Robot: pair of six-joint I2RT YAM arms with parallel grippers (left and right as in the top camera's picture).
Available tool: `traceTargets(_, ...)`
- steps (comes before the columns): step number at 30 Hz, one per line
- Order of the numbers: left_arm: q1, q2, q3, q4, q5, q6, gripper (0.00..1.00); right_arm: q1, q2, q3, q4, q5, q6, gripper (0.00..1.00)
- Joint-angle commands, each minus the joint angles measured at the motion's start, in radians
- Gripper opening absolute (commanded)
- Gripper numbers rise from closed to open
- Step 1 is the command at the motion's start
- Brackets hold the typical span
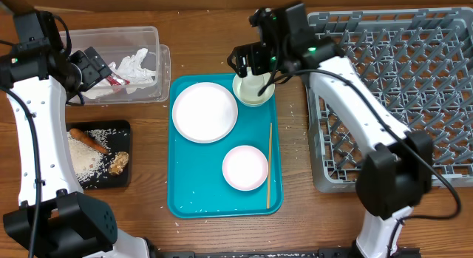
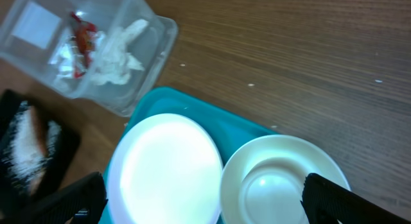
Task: Sort waste into correct bins and load items into the dishwasher
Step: 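Reach the right gripper to the white cup and grasp it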
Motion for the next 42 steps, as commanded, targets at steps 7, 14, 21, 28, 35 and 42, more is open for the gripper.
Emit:
traceTargets(7, 0.003, 0.006, -0.004, 0.002, 0.002, -0.016, 1.00, 0.023, 0.063, 0.037, 0.045, 0.017, 0.001, 1.00)
traceTargets(14, 0.003, 0.006, -0.004, 0.002, 0.002, -0.016, 1.00, 0.023, 0.078, 0.037, -0.070, 0.355, 0.249, 1.00)
traceTargets(21, 0.003, 0.006, -0.004, 0.002, 0.002, -0.016, 1.00, 0.023, 0.078, 0.036, -0.075, 0.315, 0.267, 1.00)
traceTargets(28, 0.003, 0.006, -0.004, 0.002, 0.002, -0.016, 1.00, 0.023, 0.090, 0.019, -0.075, 0.256, 0.280, 1.00)
traceTargets(35, 0.003, 0.006, -0.004, 0.002, 0.002, -0.016, 1.00, 0.032, 0.100, 0.014, -0.140, 0.322, 0.314, 1.00)
traceTargets(42, 0.003, 0.006, -0.004, 0.002, 0.002, -0.016, 1.00, 0.091, 0.147, 0.014, -0.139, 0.362, 0.259, 1.00)
